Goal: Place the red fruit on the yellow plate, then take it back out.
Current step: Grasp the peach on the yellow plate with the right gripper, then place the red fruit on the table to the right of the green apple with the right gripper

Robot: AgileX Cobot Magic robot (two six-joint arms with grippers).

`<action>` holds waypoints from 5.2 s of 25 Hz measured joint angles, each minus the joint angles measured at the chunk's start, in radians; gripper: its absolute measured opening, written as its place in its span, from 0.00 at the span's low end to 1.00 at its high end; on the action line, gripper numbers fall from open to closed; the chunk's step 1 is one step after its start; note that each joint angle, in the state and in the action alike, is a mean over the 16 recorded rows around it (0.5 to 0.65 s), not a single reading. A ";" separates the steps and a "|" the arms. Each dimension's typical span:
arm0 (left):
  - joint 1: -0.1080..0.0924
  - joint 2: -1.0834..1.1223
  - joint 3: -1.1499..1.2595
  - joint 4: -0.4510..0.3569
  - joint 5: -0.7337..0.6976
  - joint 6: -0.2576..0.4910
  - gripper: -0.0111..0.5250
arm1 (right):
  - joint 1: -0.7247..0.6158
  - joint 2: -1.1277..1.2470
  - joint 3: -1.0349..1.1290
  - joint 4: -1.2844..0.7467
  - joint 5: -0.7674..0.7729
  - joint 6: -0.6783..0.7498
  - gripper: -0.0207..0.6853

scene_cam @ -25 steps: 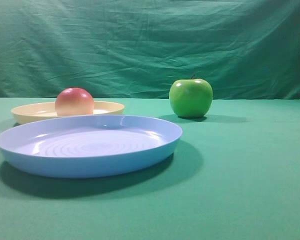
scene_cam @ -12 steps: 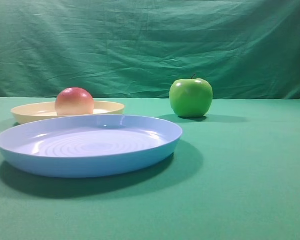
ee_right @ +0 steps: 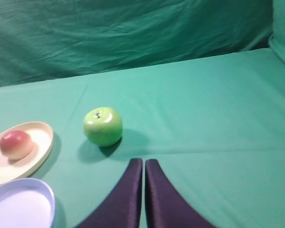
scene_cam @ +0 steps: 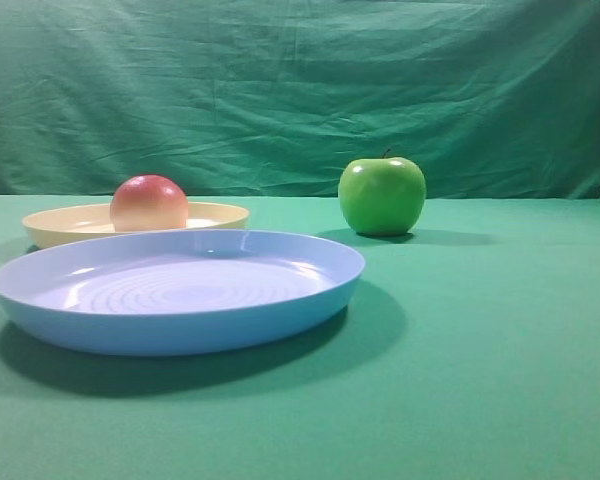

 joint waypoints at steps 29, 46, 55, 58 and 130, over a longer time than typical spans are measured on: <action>0.000 0.000 0.000 0.000 0.000 0.000 0.02 | 0.365 0.916 -0.545 0.205 0.081 -0.281 0.03; 0.000 0.000 0.000 0.000 0.000 0.000 0.02 | 0.386 1.175 -0.754 0.392 -0.152 -0.598 0.18; 0.000 0.000 0.000 0.000 0.000 0.000 0.02 | 0.436 1.406 -1.024 0.385 -0.002 -0.687 0.40; 0.000 0.000 0.000 0.000 0.000 0.000 0.02 | 0.454 1.485 -1.103 0.392 0.000 -0.698 0.52; 0.000 0.000 0.000 0.000 0.000 0.000 0.02 | 0.442 1.246 -1.218 -0.036 0.620 -0.230 0.30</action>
